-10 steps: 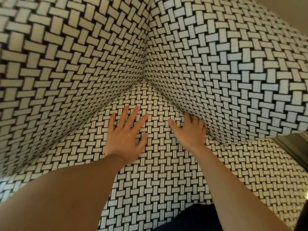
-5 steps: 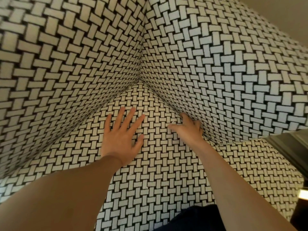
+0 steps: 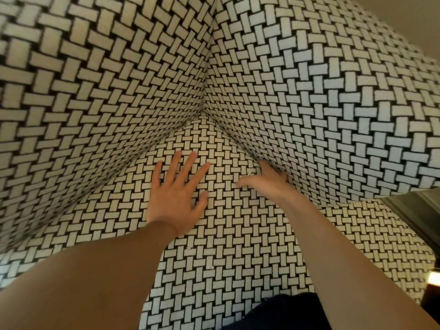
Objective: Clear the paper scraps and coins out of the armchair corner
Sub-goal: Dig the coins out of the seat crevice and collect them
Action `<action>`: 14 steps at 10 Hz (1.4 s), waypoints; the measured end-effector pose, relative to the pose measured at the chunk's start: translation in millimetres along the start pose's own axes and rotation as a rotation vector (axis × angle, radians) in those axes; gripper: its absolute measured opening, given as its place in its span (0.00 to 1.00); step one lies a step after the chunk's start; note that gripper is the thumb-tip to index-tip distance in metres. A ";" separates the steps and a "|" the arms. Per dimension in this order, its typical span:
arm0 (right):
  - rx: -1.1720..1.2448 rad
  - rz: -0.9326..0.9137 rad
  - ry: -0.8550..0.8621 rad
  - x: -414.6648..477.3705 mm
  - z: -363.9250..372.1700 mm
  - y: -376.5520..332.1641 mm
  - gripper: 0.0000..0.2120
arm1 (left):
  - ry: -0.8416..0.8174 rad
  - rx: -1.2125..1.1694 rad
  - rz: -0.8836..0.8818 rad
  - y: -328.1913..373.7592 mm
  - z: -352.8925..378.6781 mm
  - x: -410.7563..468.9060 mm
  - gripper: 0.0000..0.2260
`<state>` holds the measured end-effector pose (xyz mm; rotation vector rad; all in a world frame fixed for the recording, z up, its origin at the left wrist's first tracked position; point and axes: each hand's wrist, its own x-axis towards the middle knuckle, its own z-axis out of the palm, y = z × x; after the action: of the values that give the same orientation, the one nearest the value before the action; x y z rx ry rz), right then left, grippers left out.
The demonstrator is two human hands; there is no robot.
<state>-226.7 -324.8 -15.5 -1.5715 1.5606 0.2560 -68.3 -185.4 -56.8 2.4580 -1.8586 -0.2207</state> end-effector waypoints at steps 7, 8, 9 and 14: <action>-0.719 -0.596 0.099 -71.4 27.5 2.4 0.30 | 0.030 0.000 0.016 -1.1 3.1 1.1 0.27; -0.528 -0.685 0.021 -77.0 24.0 -6.3 0.20 | 0.035 0.002 0.029 -2.7 5.3 0.4 0.26; -0.200 -0.633 0.080 -68.8 5.0 -6.1 0.15 | 0.043 -0.012 0.030 -2.7 5.7 0.3 0.25; -0.345 -0.066 0.390 6.2 39.2 -35.2 0.32 | 0.045 -0.016 0.031 -2.8 7.5 0.8 0.26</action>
<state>-177.7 -308.5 -27.8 -2.0321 1.8268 0.1970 -66.5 -185.1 -64.7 2.4013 -1.8678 -0.1777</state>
